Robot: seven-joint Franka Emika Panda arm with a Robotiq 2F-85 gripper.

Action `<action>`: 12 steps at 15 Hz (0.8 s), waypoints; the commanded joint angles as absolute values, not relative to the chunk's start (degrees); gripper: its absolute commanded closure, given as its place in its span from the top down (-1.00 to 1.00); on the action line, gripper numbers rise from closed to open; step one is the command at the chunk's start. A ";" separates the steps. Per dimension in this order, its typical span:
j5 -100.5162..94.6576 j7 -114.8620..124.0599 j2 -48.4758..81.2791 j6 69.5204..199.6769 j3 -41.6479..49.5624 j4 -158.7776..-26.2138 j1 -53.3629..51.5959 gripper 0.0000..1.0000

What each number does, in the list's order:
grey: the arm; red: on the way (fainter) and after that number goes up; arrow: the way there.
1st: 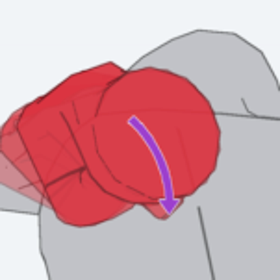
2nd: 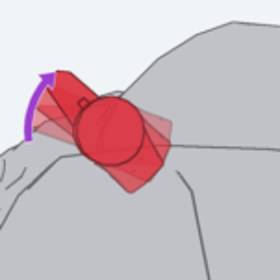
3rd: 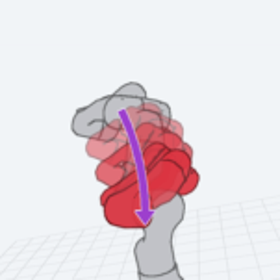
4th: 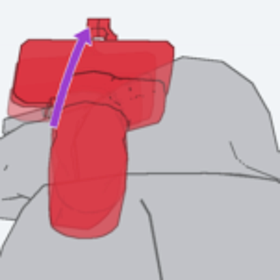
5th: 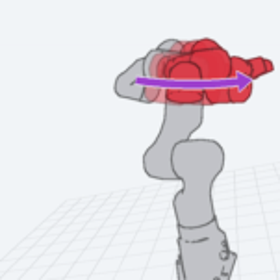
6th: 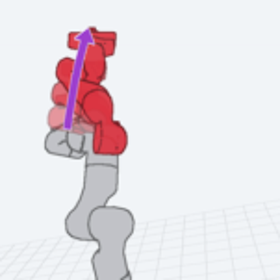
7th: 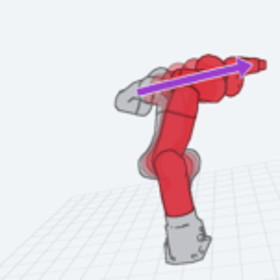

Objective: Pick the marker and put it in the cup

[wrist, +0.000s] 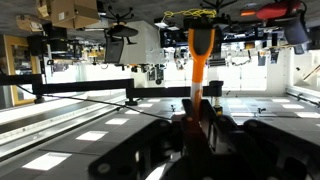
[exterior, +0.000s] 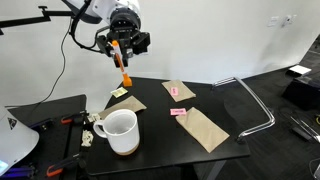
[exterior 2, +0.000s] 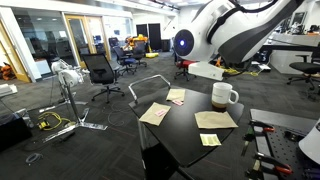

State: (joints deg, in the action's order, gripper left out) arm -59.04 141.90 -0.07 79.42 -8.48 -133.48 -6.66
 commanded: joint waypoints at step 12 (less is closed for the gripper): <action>-56.38 145.71 3.34 79.25 -7.35 -136.50 -6.56 -0.94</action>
State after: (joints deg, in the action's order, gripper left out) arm -57.23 143.36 2.49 79.10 -7.98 -136.24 -6.62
